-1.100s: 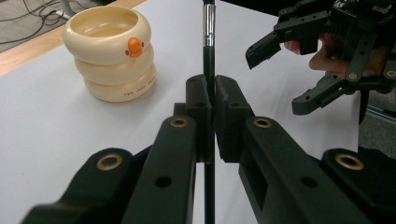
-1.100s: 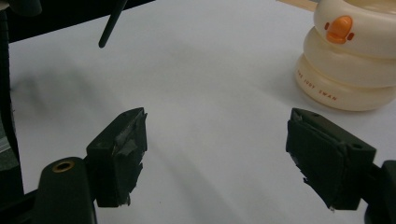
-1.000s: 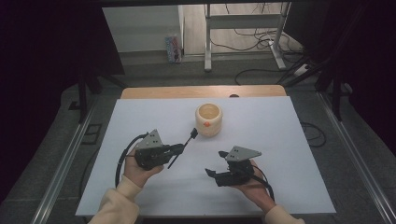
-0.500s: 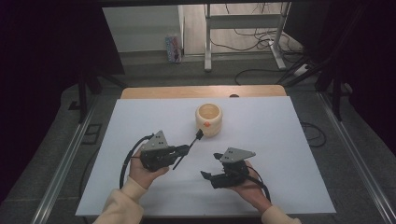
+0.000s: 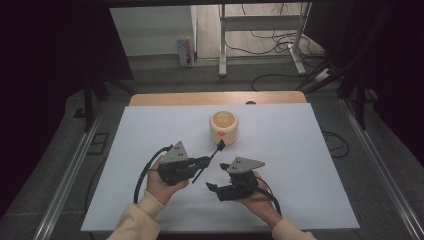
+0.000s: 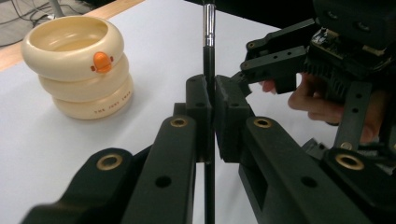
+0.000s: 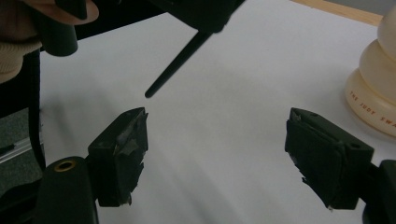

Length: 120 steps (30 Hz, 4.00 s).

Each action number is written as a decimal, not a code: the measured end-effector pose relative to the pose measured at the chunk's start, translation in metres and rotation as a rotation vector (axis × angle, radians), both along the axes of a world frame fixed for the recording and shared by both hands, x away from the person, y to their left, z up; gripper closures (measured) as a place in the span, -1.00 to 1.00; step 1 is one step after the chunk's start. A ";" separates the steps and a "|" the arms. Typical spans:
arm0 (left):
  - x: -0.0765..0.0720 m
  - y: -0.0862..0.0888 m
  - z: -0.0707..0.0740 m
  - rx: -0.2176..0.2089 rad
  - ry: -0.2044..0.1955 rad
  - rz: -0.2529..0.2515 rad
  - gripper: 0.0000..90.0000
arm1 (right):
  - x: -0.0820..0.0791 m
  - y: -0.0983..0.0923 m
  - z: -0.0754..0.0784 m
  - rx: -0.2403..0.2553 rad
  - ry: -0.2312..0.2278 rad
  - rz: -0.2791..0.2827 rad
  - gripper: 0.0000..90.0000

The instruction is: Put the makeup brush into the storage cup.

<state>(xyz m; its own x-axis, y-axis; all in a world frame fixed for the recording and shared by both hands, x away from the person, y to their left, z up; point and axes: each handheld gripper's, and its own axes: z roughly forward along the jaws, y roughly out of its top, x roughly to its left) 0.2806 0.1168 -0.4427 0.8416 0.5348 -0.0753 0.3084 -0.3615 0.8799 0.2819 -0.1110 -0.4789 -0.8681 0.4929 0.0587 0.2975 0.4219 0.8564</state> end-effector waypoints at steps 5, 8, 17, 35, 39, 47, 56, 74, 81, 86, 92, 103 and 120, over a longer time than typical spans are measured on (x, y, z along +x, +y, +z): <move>-0.001 -0.006 0.000 -0.007 0.003 0.007 0.90 | 0.001 0.005 0.000 0.012 0.003 0.000 -0.47; -0.002 -0.009 0.000 -0.004 0.000 0.006 0.90 | 0.000 0.008 0.000 0.024 0.005 0.007 -0.43; -0.004 -0.016 -0.004 -0.030 0.009 0.018 0.90 | 0.002 0.011 0.003 0.066 0.024 0.006 -0.18; -0.007 -0.020 -0.005 -0.046 -0.024 0.014 0.84 | 0.015 0.002 0.004 0.141 0.195 -0.031 0.88; -0.008 -0.020 -0.005 -0.025 -0.046 0.059 0.55 | 0.017 -0.002 0.006 0.152 0.191 -0.039 0.88; -0.007 -0.002 0.009 -0.040 -0.022 0.152 0.00 | 0.019 -0.007 0.007 0.134 0.183 -0.056 0.88; -0.003 0.025 0.011 0.002 0.042 0.274 -0.35 | 0.021 -0.013 0.009 0.140 0.176 -0.074 0.88; -0.022 0.063 -0.017 0.095 0.085 0.326 -0.77 | 0.025 -0.026 0.019 0.148 0.134 -0.087 0.87; -0.035 0.081 -0.025 0.098 0.134 0.350 -0.75 | 0.025 -0.030 0.024 0.155 0.119 -0.092 0.87; -0.045 0.090 -0.032 0.112 0.170 0.356 -0.75 | 0.026 -0.032 0.024 0.156 0.116 -0.096 0.87; -0.055 0.097 -0.036 0.134 0.176 0.378 -0.73 | 0.027 -0.034 0.025 0.161 0.116 -0.105 0.87; -0.054 0.101 -0.043 0.164 0.185 0.362 -0.67 | 0.031 -0.039 0.029 0.162 0.096 -0.106 0.87; -0.053 0.103 -0.041 0.161 0.182 0.374 -0.66 | 0.043 -0.050 0.051 0.201 0.058 -0.124 0.87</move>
<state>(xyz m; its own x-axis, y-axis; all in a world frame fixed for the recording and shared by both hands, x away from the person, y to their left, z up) 0.2272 0.2200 -0.4835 0.5692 0.8167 -0.0948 0.5883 -0.3240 0.7409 0.3252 -0.1612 -0.4275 -0.7942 0.5685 0.2146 0.3875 0.2017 0.8995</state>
